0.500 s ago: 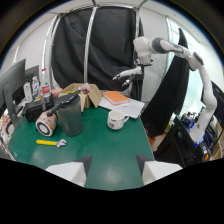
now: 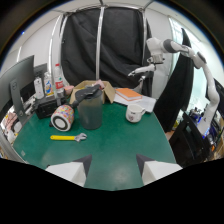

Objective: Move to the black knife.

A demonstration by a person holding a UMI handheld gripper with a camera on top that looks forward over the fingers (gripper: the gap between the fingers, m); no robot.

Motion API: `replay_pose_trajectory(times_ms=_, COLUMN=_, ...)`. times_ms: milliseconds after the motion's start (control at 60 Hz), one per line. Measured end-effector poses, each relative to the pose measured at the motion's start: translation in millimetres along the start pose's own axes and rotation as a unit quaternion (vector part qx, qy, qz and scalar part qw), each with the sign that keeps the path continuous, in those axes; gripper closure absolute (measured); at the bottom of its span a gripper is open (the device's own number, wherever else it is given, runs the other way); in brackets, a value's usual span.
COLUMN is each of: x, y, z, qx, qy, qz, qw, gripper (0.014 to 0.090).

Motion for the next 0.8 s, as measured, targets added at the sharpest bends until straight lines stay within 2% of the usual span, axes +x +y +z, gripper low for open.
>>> replay_pose_trajectory(times_ms=150, x=-49.4, y=-14.9, z=36.6, qx=0.012, qy=-0.04, qz=-0.002, qw=0.999, gripper=0.0192)
replay_pose_trajectory(times_ms=250, x=-72.5, y=-26.7, z=74.2, qx=0.014, qy=-0.054, qz=0.003, qw=0.998, gripper=0.0194)
replay_pose_trajectory(times_ms=450, x=-107.7, y=-39.2, z=144.9, qx=0.002, qy=-0.061, qz=0.0, qw=0.998, gripper=0.02)
replay_pose_trajectory(times_ms=467, x=-109.7, y=-40.5, z=148.4, qx=0.001, qy=-0.062, qz=-0.001, qw=0.998, gripper=0.0244)
replay_pose_trajectory(times_ms=483, x=-112.1, y=-41.9, z=152.4, qx=0.001, qy=-0.063, qz=-0.001, qw=0.998, gripper=0.0196)
replay_pose_trajectory(times_ms=800, x=-129.9, y=-56.0, z=185.4, qx=0.006, qy=-0.064, qz=-0.005, qw=0.998, gripper=0.0198)
